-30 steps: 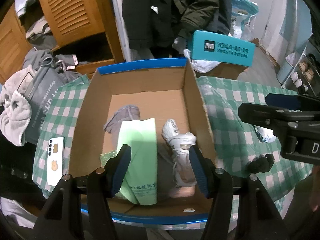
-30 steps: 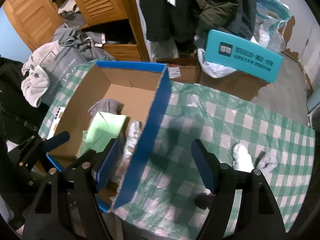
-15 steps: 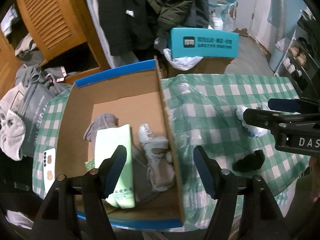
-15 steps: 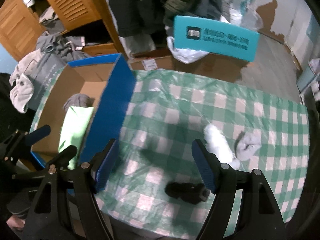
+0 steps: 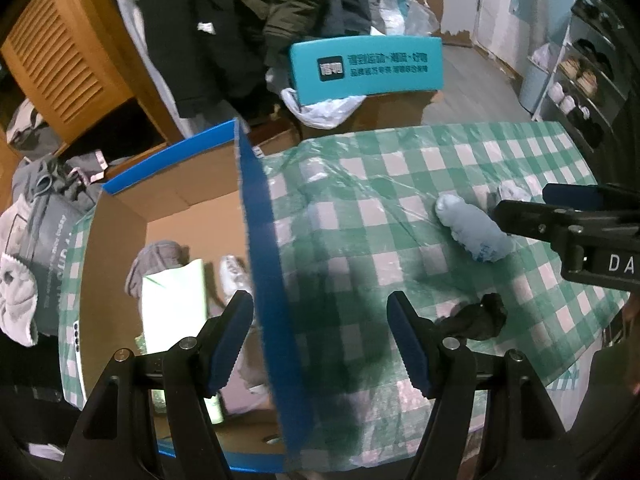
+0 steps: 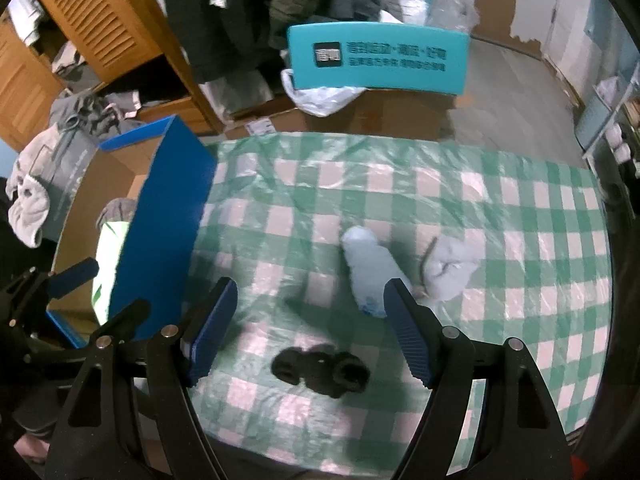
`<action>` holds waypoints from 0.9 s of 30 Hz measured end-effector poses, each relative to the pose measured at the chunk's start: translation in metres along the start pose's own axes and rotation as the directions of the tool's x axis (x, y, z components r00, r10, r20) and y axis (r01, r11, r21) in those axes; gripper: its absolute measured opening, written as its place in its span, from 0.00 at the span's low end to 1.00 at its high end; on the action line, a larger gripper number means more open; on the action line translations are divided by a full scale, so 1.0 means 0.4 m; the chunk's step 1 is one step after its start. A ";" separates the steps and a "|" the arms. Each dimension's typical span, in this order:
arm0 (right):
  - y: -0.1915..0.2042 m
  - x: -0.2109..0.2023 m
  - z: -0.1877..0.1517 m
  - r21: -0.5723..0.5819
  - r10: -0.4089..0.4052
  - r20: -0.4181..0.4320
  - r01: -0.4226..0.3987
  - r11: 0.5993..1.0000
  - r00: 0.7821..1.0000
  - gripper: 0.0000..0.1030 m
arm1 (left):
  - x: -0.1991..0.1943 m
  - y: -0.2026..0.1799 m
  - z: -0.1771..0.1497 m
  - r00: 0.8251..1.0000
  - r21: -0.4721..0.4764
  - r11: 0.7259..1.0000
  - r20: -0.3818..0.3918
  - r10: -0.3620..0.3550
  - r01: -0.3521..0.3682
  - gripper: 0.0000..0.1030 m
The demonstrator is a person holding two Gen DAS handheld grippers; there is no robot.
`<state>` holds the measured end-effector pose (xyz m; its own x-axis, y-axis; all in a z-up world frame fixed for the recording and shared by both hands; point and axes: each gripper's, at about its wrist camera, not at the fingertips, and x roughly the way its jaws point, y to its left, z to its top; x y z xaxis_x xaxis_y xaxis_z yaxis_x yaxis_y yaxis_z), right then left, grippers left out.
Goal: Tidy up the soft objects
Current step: 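Withdraw both tools from the box toward the black glove and grey beanie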
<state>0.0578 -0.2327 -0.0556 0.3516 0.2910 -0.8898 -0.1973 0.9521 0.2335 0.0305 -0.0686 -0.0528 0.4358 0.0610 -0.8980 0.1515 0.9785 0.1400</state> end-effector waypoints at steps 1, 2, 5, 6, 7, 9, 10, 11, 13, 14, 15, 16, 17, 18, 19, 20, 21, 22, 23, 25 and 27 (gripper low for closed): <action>-0.011 0.001 -0.001 0.006 -0.003 0.000 0.003 1.000 1.000 0.74 | 0.005 -0.009 0.002 1.000 0.005 1.000 -0.005 -0.003 0.003 0.69; -0.024 0.002 -0.002 0.013 -0.008 0.000 0.008 1.000 1.000 0.74 | 0.010 -0.017 0.004 1.000 0.009 1.000 -0.010 -0.007 0.007 0.69; -0.068 0.012 -0.006 0.044 -0.026 -0.006 0.026 0.999 1.000 0.74 | 0.025 -0.044 0.012 1.000 0.024 1.000 -0.023 -0.018 0.018 0.69; -0.082 0.016 -0.007 0.055 -0.033 -0.010 0.033 0.998 0.999 0.74 | 0.029 -0.049 0.014 0.999 0.027 0.999 -0.026 -0.019 0.020 0.69; -0.095 0.020 -0.007 0.065 -0.038 -0.013 0.039 0.997 0.999 0.74 | 0.037 -0.058 0.019 0.999 0.032 0.999 -0.031 -0.022 0.023 0.69; -0.127 0.029 -0.004 0.091 -0.049 -0.017 0.051 0.995 0.999 0.74 | 0.049 -0.069 0.027 0.999 0.037 0.999 -0.040 -0.028 0.029 0.69; -0.141 0.033 -0.002 0.101 -0.054 -0.020 0.056 0.993 0.998 0.74 | 0.055 -0.074 0.030 0.999 0.039 0.999 -0.045 -0.031 0.033 0.69; -0.155 0.039 0.001 0.112 -0.060 -0.024 0.062 0.992 0.998 0.74 | 0.060 -0.079 0.034 0.998 0.042 0.999 -0.049 -0.033 0.035 0.69; -0.185 0.047 0.008 0.135 -0.074 -0.028 0.078 0.988 0.997 0.74 | 0.073 -0.088 0.044 0.998 0.044 0.998 -0.056 -0.034 0.037 0.69; -0.199 0.053 0.011 0.146 -0.082 -0.029 0.086 0.986 0.996 0.74 | 0.080 -0.092 0.049 0.998 0.045 0.998 -0.060 -0.037 0.040 0.69; -0.215 0.060 0.015 0.157 -0.089 -0.034 0.094 0.983 0.995 0.74 | 0.084 -0.095 0.052 0.997 0.046 0.998 -0.063 -0.040 0.043 0.69; -0.228 0.066 0.018 0.166 -0.094 -0.038 0.099 0.981 0.995 0.74 | 0.091 -0.098 0.056 0.997 0.048 0.998 -0.069 -0.044 0.047 0.69; -0.240 0.073 0.020 0.176 -0.099 -0.042 0.105 0.979 0.994 0.74 | 0.099 -0.102 0.061 0.996 0.051 0.997 -0.073 -0.047 0.051 0.69; -0.251 0.081 0.023 0.187 -0.100 -0.048 0.108 0.976 0.994 0.74 | 0.106 -0.104 0.066 0.996 0.054 0.997 -0.077 -0.048 0.053 0.69; -0.260 0.089 0.026 0.197 -0.099 -0.052 0.107 0.975 0.994 0.74 | 0.112 -0.106 0.069 0.996 0.055 0.997 -0.079 -0.048 0.053 0.69; -0.271 0.098 0.028 0.209 -0.096 -0.058 0.106 0.972 0.994 0.74 | 0.120 -0.108 0.074 0.995 0.055 0.997 -0.082 -0.048 0.053 0.69; -0.277 0.106 0.030 0.216 -0.095 -0.064 0.106 0.971 0.993 0.74 | 0.129 -0.110 0.078 0.995 0.055 0.997 -0.086 -0.050 0.055 0.69; -0.281 0.114 0.032 0.221 -0.095 -0.070 0.109 0.969 0.993 0.74 | 0.138 -0.112 0.081 0.994 0.054 0.997 -0.092 -0.053 0.058 0.69; -0.286 0.123 0.034 0.225 -0.096 -0.078 0.111 0.968 0.992 0.74 | 0.148 -0.114 0.084 0.993 0.051 0.997 -0.101 -0.057 0.063 0.69; -0.291 0.140 0.036 0.227 -0.100 -0.090 0.118 0.967 0.991 0.74 | 0.167 -0.121 0.087 0.991 0.049 0.996 -0.117 -0.067 0.073 0.69; -0.294 0.158 0.036 0.225 -0.100 -0.105 0.122 0.967 0.989 0.74 | 0.181 -0.128 0.089 0.989 0.052 0.996 -0.128 -0.071 0.079 0.69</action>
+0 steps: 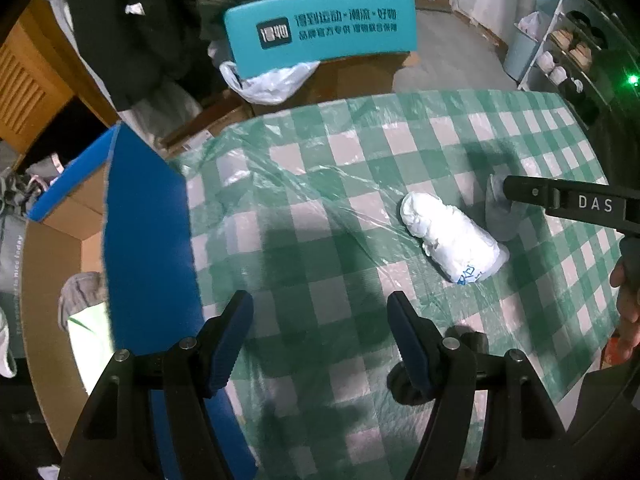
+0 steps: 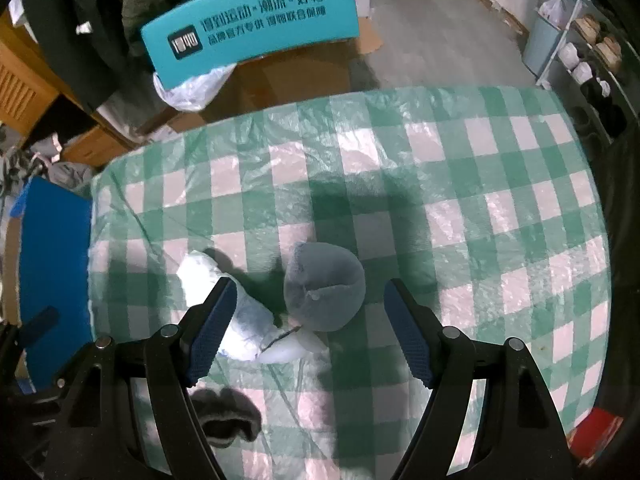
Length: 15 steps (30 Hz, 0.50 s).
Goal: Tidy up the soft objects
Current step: 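Withdraw both tools from the box toward the black glove and grey beanie, then grasp the grey beanie with the right tool while the left tool grasps the black glove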
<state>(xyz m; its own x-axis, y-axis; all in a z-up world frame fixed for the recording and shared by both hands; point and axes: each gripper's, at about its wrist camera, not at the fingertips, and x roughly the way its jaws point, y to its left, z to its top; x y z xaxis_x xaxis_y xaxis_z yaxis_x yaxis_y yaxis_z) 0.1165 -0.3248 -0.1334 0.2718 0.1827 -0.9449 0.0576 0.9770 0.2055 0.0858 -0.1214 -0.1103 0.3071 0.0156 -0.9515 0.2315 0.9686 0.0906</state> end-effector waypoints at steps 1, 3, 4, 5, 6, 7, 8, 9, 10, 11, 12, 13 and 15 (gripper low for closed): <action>0.000 0.008 0.001 -0.002 0.000 -0.006 0.000 1.000 1.000 0.74 | 0.009 -0.003 0.001 1.000 0.004 1.000 -0.007 -0.001 0.001 0.69; 0.001 0.024 0.003 -0.007 -0.005 -0.017 0.005 1.000 1.000 0.74 | 0.028 -0.007 0.004 1.000 0.008 1.000 -0.021 -0.003 0.003 0.69; 0.001 0.031 0.004 -0.008 -0.008 -0.022 0.008 1.000 1.000 0.74 | 0.035 -0.009 0.005 1.000 0.009 1.000 -0.029 -0.006 0.006 0.69; 0.001 0.038 0.005 -0.009 -0.010 -0.027 0.010 1.000 1.000 0.74 | 0.043 -0.010 0.007 0.999 0.010 1.000 -0.036 -0.008 0.008 0.69; 0.001 0.046 0.007 -0.009 -0.011 -0.032 0.011 1.000 0.999 0.74 | 0.048 -0.012 0.007 0.999 0.010 1.000 -0.041 -0.010 0.010 0.69; 0.000 0.054 0.010 -0.009 -0.013 -0.036 0.013 1.000 0.999 0.74 | 0.056 -0.012 0.008 0.999 0.010 1.000 -0.048 -0.012 0.012 0.69; -0.002 0.063 0.012 -0.008 -0.018 -0.043 0.018 1.000 0.999 0.74 | 0.060 -0.012 0.008 0.999 0.009 1.000 -0.051 -0.013 0.013 0.69; -0.004 0.071 0.013 -0.006 -0.022 -0.047 0.022 1.000 0.999 0.74 | 0.065 -0.011 0.010 0.998 0.007 1.000 -0.056 -0.015 0.016 0.69; -0.006 0.080 0.014 -0.005 -0.027 -0.053 0.026 1.000 0.998 0.74 | 0.068 -0.011 0.010 0.998 0.005 1.000 -0.059 -0.018 0.018 0.69; -0.006 0.087 0.015 -0.004 -0.029 -0.058 0.029 1.000 0.998 0.74 | 0.071 -0.011 0.010 0.998 0.004 1.000 -0.063 -0.022 0.022 0.69; -0.007 0.095 0.015 -0.005 -0.033 -0.066 0.033 0.999 0.997 0.74 | 0.073 -0.012 0.011 0.998 0.004 1.000 -0.065 -0.025 0.025 0.69; -0.006 0.102 0.015 -0.007 -0.038 -0.071 0.037 0.999 0.997 0.74 | 0.075 -0.014 0.012 0.997 0.006 1.000 -0.066 -0.027 0.027 0.69; -0.005 0.116 0.015 -0.018 -0.044 -0.080 0.042 0.999 0.996 0.74 | 0.079 -0.016 0.012 0.997 0.009 0.999 -0.069 -0.030 0.031 0.69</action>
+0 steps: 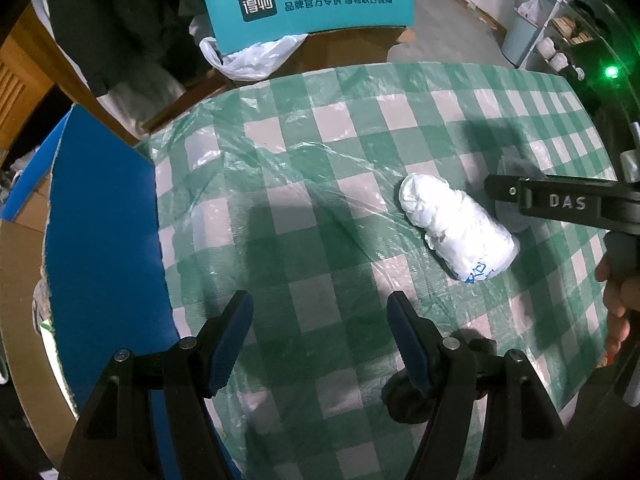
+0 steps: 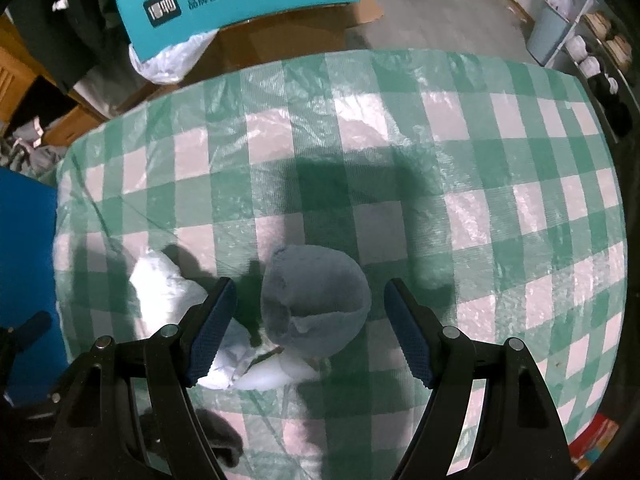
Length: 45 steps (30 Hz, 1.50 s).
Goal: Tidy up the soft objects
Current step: 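Grasp the grey beanie with the right tool while the left tool grasps the black glove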
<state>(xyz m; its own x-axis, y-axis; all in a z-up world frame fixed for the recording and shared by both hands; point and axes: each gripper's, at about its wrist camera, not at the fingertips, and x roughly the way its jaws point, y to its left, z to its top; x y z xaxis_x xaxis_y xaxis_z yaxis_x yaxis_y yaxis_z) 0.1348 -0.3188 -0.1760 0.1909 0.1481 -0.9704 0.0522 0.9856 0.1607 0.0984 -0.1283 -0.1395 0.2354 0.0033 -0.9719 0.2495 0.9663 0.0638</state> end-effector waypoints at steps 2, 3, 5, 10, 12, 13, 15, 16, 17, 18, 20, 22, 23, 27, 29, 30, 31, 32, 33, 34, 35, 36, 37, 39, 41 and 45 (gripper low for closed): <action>0.003 0.012 0.001 -0.005 -0.009 -0.007 0.009 1.000 1.000 0.74 | 0.001 -0.003 0.002 1.000 0.004 1.000 -0.001 -0.004 0.004 0.69; 0.003 0.017 0.001 -0.007 -0.012 -0.011 0.012 1.000 1.000 0.74 | 0.001 -0.004 0.003 1.000 0.004 1.000 -0.001 -0.006 0.006 0.69; 0.004 0.022 0.001 -0.013 -0.015 -0.012 0.015 1.000 1.000 0.74 | 0.001 -0.005 0.004 1.000 0.003 1.000 -0.003 -0.013 0.013 0.69; 0.000 0.037 -0.003 -0.021 -0.007 -0.029 0.007 1.000 1.000 0.60 | 0.009 -0.010 0.003 0.999 0.003 1.000 -0.016 -0.028 0.028 0.69; 0.000 0.035 -0.007 -0.024 -0.015 -0.027 0.014 1.000 1.000 0.50 | 0.008 -0.011 -0.001 0.999 0.008 1.000 -0.019 -0.030 0.030 0.69; -0.002 0.033 -0.008 -0.023 -0.012 -0.028 0.011 1.000 1.000 0.47 | 0.008 -0.012 -0.003 0.999 0.010 0.999 -0.020 -0.032 0.032 0.69; -0.004 0.028 -0.011 -0.018 -0.005 -0.029 0.005 1.000 1.000 0.40 | 0.003 -0.013 -0.008 0.999 0.010 0.999 -0.022 -0.041 0.041 0.69; -0.006 0.022 -0.016 -0.019 -0.008 -0.025 0.007 1.000 1.000 0.40 | 0.001 -0.013 -0.010 0.999 0.010 0.999 -0.021 -0.047 0.048 0.69; -0.005 0.015 -0.019 -0.021 -0.011 -0.019 0.011 1.000 1.000 0.40 | -0.003 -0.014 -0.012 0.998 0.010 0.999 -0.021 -0.052 0.052 0.69; -0.005 0.005 -0.022 -0.023 -0.012 -0.012 0.012 1.000 1.000 0.38 | -0.006 -0.016 -0.014 0.998 0.012 0.998 -0.019 -0.058 0.058 0.69; -0.004 -0.013 -0.031 -0.025 -0.004 -0.001 0.004 1.000 1.000 0.37 | -0.015 -0.023 -0.019 0.998 0.024 0.998 -0.015 -0.064 0.064 0.69; -0.005 -0.031 -0.041 -0.027 0.002 0.009 -0.001 1.000 1.000 0.37 | -0.026 -0.035 -0.028 0.998 0.040 0.997 -0.011 -0.067 0.067 0.70; -0.004 -0.040 -0.047 -0.030 0.004 0.015 -0.003 1.000 1.000 0.37 | -0.032 -0.044 -0.034 0.998 0.049 0.996 -0.009 -0.070 0.070 0.71; -0.006 -0.069 -0.079 -0.033 0.010 0.020 -0.010 0.999 1.000 0.37 | -0.046 -0.070 -0.049 0.995 0.083 0.992 -0.007 -0.098 0.098 0.75; -0.003 -0.081 -0.093 -0.035 0.017 0.020 -0.016 0.999 1.000 0.37 | -0.051 -0.088 -0.060 0.995 0.111 0.988 -0.008 -0.103 0.103 0.75; -0.006 -0.095 -0.105 -0.037 0.020 0.022 -0.019 0.999 1.000 0.37 | -0.052 -0.096 -0.065 0.995 0.124 0.987 -0.010 -0.104 0.104 0.75; -0.009 -0.106 -0.117 -0.040 0.022 0.024 -0.021 0.999 0.999 0.37 | -0.053 -0.103 -0.071 0.994 0.136 0.985 -0.013 -0.108 0.109 0.76; -0.008 -0.116 -0.128 -0.045 0.025 0.026 -0.024 0.999 0.999 0.37 | -0.053 -0.110 -0.078 0.993 0.146 0.982 -0.019 -0.117 0.119 0.76; -0.007 -0.124 -0.134 -0.050 0.028 0.029 -0.026 0.998 0.999 0.37 | -0.052 -0.116 -0.084 0.991 0.153 0.980 -0.027 -0.128 0.130 0.78; -0.005 -0.130 -0.139 -0.053 0.030 0.032 -0.029 0.998 0.999 0.37 | -0.049 -0.120 -0.087 0.990 0.156 0.978 -0.032 -0.134 0.138 0.79; -0.007 -0.139 -0.147 -0.056 0.034 0.035 -0.032 0.998 0.999 0.37 | -0.047 -0.126 -0.092 0.989 0.161 0.976 -0.039 -0.142 0.146 0.79; -0.009 -0.147 -0.155 -0.058 0.037 0.039 -0.034 0.998 0.999 0.37 | -0.046 -0.134 -0.099 0.988 0.164 0.974 -0.047 -0.148 0.153 0.79; -0.007 -0.148 -0.158 -0.058 0.038 0.042 -0.036 0.998 0.998 0.37 | -0.042 -0.139 -0.103 0.986 0.169 0.972 -0.059 -0.157 0.165 0.79; -0.013 -0.156 -0.169 -0.055 0.040 0.045 -0.037 0.998 0.998 0.37 | -0.034 -0.147 -0.113 0.983 0.176 0.968 -0.075 -0.169 0.179 0.79; -0.019 -0.158 -0.178 -0.053 0.039 0.044 -0.037 0.998 0.998 0.37 | -0.027 -0.156 -0.121 0.983 0.180 0.967 -0.086 -0.165 0.178 0.79; -0.029 -0.159 -0.190 -0.050 0.041 0.041 -0.039 0.998 0.998 0.37 | -0.003 -0.167 -0.131 0.979 0.179 0.966 -0.114 -0.167 0.186 0.79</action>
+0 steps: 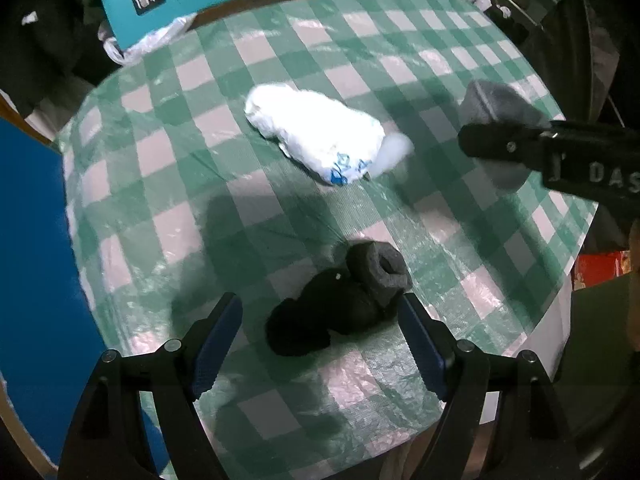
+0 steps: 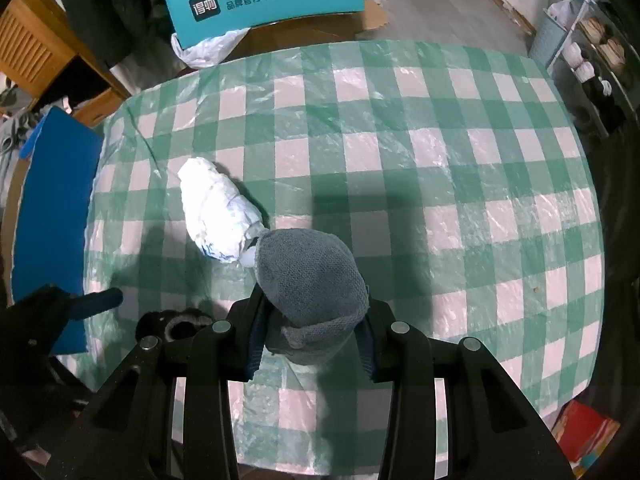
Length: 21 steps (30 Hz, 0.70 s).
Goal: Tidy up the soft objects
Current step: 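Grasp the grey beanie with the right tool while the left tool grasps the black glove, then lift the beanie and glove and carry both toward the box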
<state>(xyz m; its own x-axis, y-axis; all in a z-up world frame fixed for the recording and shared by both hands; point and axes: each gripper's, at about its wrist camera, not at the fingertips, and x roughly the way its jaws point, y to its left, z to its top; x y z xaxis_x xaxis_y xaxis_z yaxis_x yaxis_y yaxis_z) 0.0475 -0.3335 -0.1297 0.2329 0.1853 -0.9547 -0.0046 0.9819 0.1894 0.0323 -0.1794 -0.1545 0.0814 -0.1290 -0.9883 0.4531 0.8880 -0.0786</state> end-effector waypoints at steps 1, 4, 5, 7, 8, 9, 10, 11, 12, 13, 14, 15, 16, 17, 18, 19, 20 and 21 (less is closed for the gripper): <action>-0.001 0.000 -0.001 0.001 0.001 0.000 -0.001 1.000 1.000 0.37 | 0.009 -0.003 0.000 1.000 0.001 1.000 -0.011 -0.002 0.002 0.79; -0.005 0.003 -0.003 0.003 0.007 -0.001 -0.007 1.000 1.000 0.37 | 0.031 -0.012 0.000 0.999 0.011 1.000 -0.031 0.009 -0.009 0.79; -0.006 0.005 -0.004 0.004 0.009 -0.003 -0.009 1.000 1.000 0.37 | 0.039 -0.015 0.001 0.999 0.015 1.000 -0.035 0.013 -0.012 0.79; -0.007 0.009 -0.004 0.003 0.013 -0.007 -0.013 1.000 1.000 0.37 | 0.050 -0.019 0.002 0.999 0.020 1.000 -0.038 0.021 -0.020 0.79; -0.006 0.010 -0.004 0.001 0.016 -0.008 -0.016 1.000 1.000 0.37 | 0.055 -0.020 0.002 0.999 0.021 0.999 -0.038 0.025 -0.024 0.79; -0.004 0.012 -0.004 -0.002 0.019 -0.009 -0.019 1.000 1.000 0.37 | 0.060 -0.019 0.002 0.999 0.020 0.999 -0.037 0.026 -0.025 0.79; -0.004 0.013 -0.003 -0.003 0.022 -0.010 -0.022 1.000 1.000 0.37 | 0.064 -0.019 0.003 0.999 0.018 1.000 -0.036 0.025 -0.024 0.79; -0.004 0.014 -0.003 -0.004 0.024 -0.009 -0.024 1.000 1.000 0.37 | 0.068 -0.019 0.002 0.999 0.016 1.000 -0.035 0.021 -0.020 0.79; -0.004 0.016 -0.002 -0.004 0.027 -0.010 -0.027 1.000 1.000 0.37 | 0.070 -0.018 0.003 0.999 0.014 1.000 -0.034 0.017 -0.017 0.79; -0.004 0.017 -0.001 -0.003 0.029 -0.011 -0.029 1.000 1.000 0.37 | 0.073 -0.018 0.003 0.999 0.013 1.000 -0.033 0.013 -0.013 0.79; -0.005 0.019 0.001 -0.001 0.030 -0.012 -0.030 1.000 0.999 0.37 | 0.073 -0.018 0.003 1.000 0.013 1.000 -0.028 0.014 -0.014 0.79; -0.006 0.020 0.001 0.000 0.031 -0.012 -0.031 1.000 0.999 0.37 | 0.074 -0.016 0.002 1.000 0.015 1.000 -0.020 0.012 -0.012 0.74; -0.007 0.021 0.002 0.001 0.032 -0.012 -0.032 0.999 0.999 0.37 | 0.073 -0.017 0.002 1.000 0.019 1.000 -0.014 0.010 -0.010 0.68; -0.008 0.021 0.003 0.003 0.033 -0.013 -0.033 0.999 0.999 0.37 | 0.071 -0.019 0.003 1.000 0.026 1.000 -0.007 0.008 -0.008 0.64; -0.009 0.022 0.003 0.004 0.033 -0.013 -0.033 0.999 0.999 0.37 | 0.070 -0.018 0.006 1.000 0.028 1.000 -0.005 0.009 -0.009 0.59; -0.009 0.022 0.003 0.004 0.034 -0.012 -0.034 0.999 0.999 0.37 | 0.069 -0.020 0.007 1.000 0.032 0.999 -0.001 0.013 -0.013 0.56; -0.009 0.022 0.004 0.003 0.035 -0.012 -0.035 0.999 0.999 0.37 | 0.068 -0.019 0.013 1.000 0.034 0.999 0.005 0.015 -0.015 0.56; -0.009 0.022 0.004 0.002 0.034 -0.011 -0.034 0.999 0.999 0.37 | 0.067 -0.019 0.014 1.000 0.033 0.999 0.010 0.017 -0.017 0.55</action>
<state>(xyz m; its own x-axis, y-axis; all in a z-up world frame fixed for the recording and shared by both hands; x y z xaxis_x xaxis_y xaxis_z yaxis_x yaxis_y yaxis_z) 0.0511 -0.3355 -0.1386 0.2215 0.2190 -0.9503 -0.0108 0.9749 0.2222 0.0361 -0.1922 -0.1798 0.0983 -0.1183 -0.9881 0.4808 0.8750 -0.0569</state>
